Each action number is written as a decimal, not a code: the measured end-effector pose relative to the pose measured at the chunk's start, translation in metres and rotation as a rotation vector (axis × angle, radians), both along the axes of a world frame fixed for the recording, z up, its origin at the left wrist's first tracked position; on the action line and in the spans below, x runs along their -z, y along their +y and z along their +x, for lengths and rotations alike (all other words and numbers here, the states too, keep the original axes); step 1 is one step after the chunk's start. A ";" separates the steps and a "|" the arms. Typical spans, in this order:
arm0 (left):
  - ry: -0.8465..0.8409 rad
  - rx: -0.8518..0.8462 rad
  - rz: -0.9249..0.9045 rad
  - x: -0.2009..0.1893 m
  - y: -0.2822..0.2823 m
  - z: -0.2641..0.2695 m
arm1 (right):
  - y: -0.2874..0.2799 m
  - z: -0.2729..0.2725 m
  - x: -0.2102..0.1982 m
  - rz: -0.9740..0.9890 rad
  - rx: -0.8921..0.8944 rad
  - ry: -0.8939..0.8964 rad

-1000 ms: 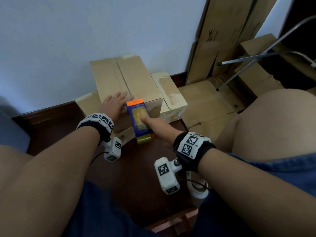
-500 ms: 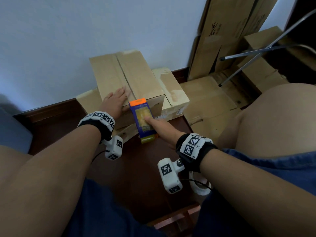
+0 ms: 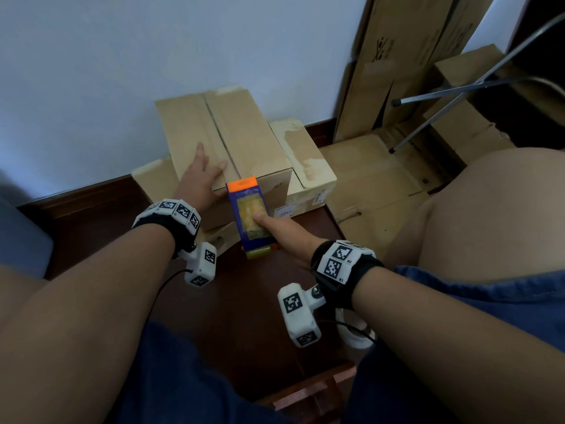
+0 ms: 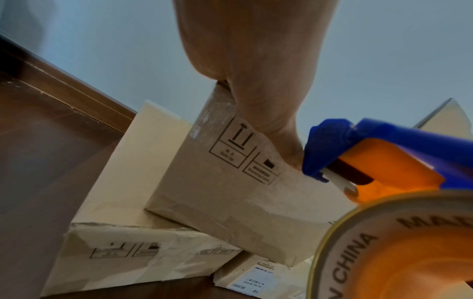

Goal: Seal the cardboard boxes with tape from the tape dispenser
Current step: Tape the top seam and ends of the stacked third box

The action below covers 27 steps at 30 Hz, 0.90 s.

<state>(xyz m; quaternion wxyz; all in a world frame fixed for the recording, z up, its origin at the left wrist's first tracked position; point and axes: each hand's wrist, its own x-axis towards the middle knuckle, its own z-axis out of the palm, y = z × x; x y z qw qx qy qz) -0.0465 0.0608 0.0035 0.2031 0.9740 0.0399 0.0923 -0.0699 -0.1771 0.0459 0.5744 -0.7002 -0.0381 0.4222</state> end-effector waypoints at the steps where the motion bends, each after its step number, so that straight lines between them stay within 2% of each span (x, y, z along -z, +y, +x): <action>1: -0.005 -0.002 0.011 0.000 -0.001 -0.001 | 0.000 0.000 0.001 0.001 -0.004 0.014; 4: 0.015 -0.027 0.039 -0.001 0.001 0.000 | -0.002 0.001 0.002 0.019 -0.004 0.058; 9: 0.092 0.040 0.135 -0.002 0.002 -0.001 | -0.002 0.001 0.006 -0.036 -0.005 0.059; 18: 0.116 -0.015 -0.115 -0.021 0.002 -0.004 | 0.014 0.027 0.060 -0.267 -0.052 -0.012; 22: 0.009 0.009 -0.117 -0.021 0.003 -0.011 | 0.013 0.034 0.085 -0.277 -0.074 0.004; 25: -0.029 0.102 -0.119 -0.022 0.006 -0.016 | 0.009 0.029 0.060 -0.293 -0.080 -0.010; 27: 0.057 0.155 -0.027 -0.022 0.008 -0.015 | 0.008 0.029 0.047 -0.269 -0.093 -0.012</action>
